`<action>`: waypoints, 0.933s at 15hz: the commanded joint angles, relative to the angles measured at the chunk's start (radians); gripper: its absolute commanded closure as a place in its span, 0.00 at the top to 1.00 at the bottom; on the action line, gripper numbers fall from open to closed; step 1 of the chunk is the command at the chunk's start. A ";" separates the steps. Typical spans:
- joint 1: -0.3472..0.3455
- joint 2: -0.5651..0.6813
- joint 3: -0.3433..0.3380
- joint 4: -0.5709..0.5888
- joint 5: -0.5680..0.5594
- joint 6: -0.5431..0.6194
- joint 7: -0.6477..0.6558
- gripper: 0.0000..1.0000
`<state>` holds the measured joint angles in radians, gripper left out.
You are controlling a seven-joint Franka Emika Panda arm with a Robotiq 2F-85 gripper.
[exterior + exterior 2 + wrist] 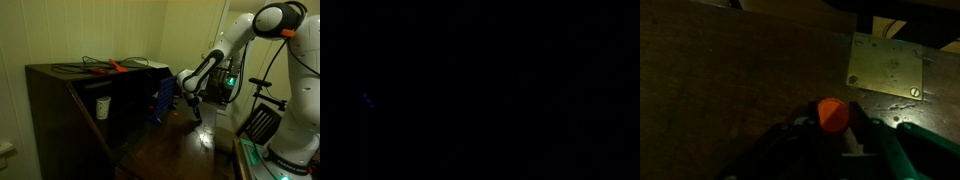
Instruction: Pick up one orange circular object and put in the blue frame
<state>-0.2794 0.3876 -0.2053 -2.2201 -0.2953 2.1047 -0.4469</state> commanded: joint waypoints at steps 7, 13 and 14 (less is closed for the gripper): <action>-0.025 -0.170 -0.003 -0.108 0.031 0.098 -0.010 0.10; -0.036 -0.371 -0.029 -0.238 0.127 0.255 -0.011 0.10; -0.035 -0.401 -0.035 -0.258 0.150 0.287 -0.016 0.10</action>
<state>-0.3064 0.1142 -0.2272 -2.3799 -0.2103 2.3054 -0.4464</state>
